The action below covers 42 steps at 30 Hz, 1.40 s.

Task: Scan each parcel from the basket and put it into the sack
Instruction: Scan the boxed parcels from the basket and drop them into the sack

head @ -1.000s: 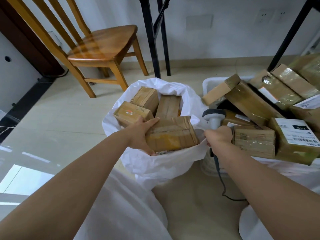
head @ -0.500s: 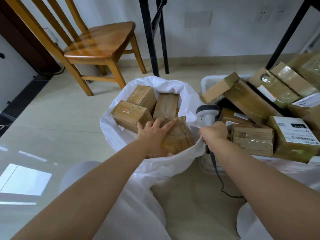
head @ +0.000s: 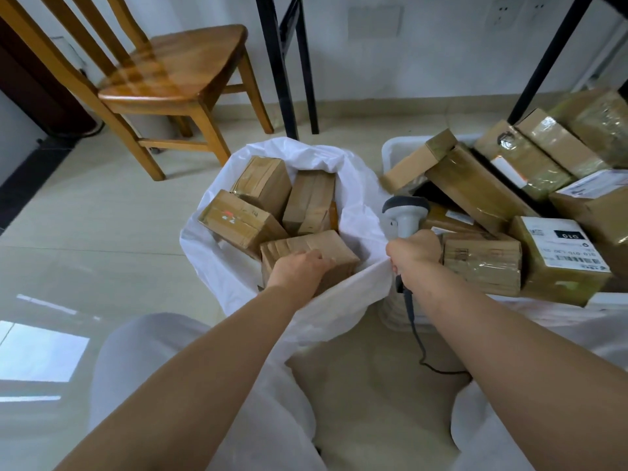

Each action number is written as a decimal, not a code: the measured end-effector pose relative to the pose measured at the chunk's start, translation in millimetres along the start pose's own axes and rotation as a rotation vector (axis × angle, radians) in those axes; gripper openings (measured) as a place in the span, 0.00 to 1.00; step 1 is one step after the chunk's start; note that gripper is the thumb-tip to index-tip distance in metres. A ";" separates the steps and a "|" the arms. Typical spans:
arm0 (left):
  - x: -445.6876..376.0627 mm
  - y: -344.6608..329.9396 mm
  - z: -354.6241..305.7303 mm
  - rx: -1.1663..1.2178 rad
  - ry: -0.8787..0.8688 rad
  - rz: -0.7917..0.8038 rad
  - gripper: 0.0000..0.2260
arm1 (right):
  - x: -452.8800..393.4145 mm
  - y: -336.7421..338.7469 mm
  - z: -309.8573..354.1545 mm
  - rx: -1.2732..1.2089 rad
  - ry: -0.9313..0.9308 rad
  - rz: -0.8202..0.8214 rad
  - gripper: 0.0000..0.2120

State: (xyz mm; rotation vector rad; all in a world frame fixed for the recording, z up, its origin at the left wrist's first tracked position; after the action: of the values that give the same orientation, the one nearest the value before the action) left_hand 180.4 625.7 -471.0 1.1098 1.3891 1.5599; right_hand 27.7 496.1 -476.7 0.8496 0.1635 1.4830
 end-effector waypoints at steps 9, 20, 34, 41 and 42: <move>8.9 -12.4 9.7 0.752 0.324 0.136 0.14 | -2.6 4.5 3.9 -0.016 0.028 -0.018 0.23; 15.5 -27.7 -1.5 0.736 0.496 0.407 0.36 | -0.4 -7.9 -4.1 0.039 0.009 -0.001 0.21; 68.4 -65.7 2.7 0.591 0.607 0.794 0.66 | -12.9 12.3 -20.0 0.143 0.043 0.012 0.21; 55.8 -11.3 -27.7 0.735 0.479 0.636 0.41 | -1.7 33.7 -20.8 0.069 0.026 0.106 0.17; 46.9 -8.2 -28.6 0.769 0.444 0.549 0.38 | -2.1 40.3 -18.4 0.034 0.015 0.109 0.15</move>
State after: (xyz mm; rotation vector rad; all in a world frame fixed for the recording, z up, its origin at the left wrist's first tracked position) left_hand 137.6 660.9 -474.4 1.7840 2.2328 1.7580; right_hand -15.6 496.0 -467.1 0.8867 0.1557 1.5922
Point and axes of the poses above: each hand's wrist, its own x-axis away from the middle knuckle, its own y-axis out of the back of the hand, z = x × y, the point moved 10 cm from there along -x, towards the middle knuckle, and after that the axes turned 12 degrees about -z, right-handed, at the moved point
